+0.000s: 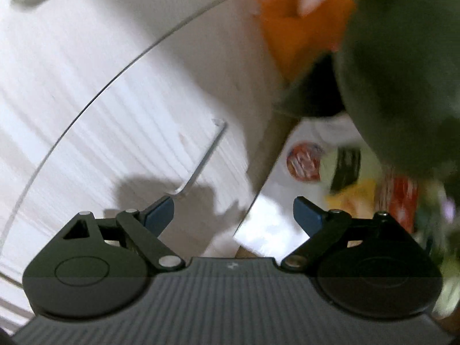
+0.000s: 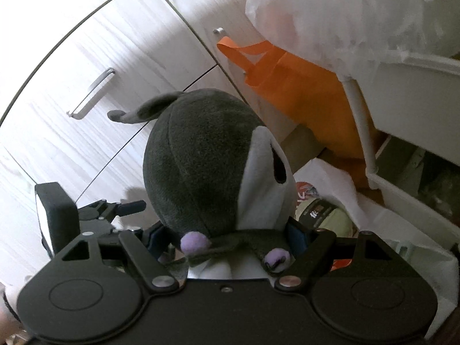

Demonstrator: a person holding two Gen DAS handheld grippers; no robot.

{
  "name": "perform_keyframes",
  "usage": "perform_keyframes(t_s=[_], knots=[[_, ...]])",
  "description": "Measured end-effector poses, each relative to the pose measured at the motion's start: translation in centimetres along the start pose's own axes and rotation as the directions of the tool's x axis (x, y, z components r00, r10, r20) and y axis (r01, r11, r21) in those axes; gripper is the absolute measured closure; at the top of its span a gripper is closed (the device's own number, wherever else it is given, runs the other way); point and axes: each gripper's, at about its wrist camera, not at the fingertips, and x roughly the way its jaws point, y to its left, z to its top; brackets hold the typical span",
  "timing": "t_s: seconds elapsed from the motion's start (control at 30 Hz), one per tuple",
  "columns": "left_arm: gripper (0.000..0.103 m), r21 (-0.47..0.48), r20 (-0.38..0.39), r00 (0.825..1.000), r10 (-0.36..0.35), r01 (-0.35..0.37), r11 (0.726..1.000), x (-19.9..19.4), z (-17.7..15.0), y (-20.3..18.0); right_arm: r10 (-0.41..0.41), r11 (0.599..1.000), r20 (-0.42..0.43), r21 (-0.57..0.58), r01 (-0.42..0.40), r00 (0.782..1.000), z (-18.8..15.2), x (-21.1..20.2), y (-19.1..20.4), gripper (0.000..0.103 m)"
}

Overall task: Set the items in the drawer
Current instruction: 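Lift the plush toy with the right gripper away from the bag, then hook the left gripper behind the lower drawer handle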

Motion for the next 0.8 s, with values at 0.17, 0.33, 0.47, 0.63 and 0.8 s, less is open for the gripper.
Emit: perform_keyframes(t_s=[0.17, 0.33, 0.47, 0.63, 0.8], knots=[[0.012, 0.111, -0.024, 0.999, 0.027, -0.024, 0.994, 1.0, 0.1, -1.2, 0.004, 1.000, 0.004, 0.014, -0.004, 1.000, -0.5, 0.0, 0.1, 0.018], [0.012, 0.146, -0.011, 0.991, 0.133, -0.130, 0.981, 2.3, 1.5, -1.0, 0.018, 0.993, 0.039, 0.116, -0.022, 0.999, -0.8, -0.3, 0.9, 0.018], [0.012, 0.180, -0.017, 0.995, 0.100, -0.095, 0.979, 3.2, 2.5, -0.7, 0.002, 1.000, 0.066, 0.018, -0.003, 0.998, -1.0, -0.6, 2.5, 0.018], [0.024, 0.114, -0.007, 0.999, 0.032, -0.031, 0.993, 3.8, 3.1, -0.3, -0.007, 1.000, 0.080, -0.005, 0.008, 0.997, -1.2, -1.3, 2.8, 0.017], [0.037, 0.139, 0.017, 0.998, 0.055, -0.057, 0.989, 3.4, 2.8, -0.3, 0.007, 1.000, 0.071, 0.002, -0.007, 0.997, -1.1, -1.5, 2.3, 0.017]])
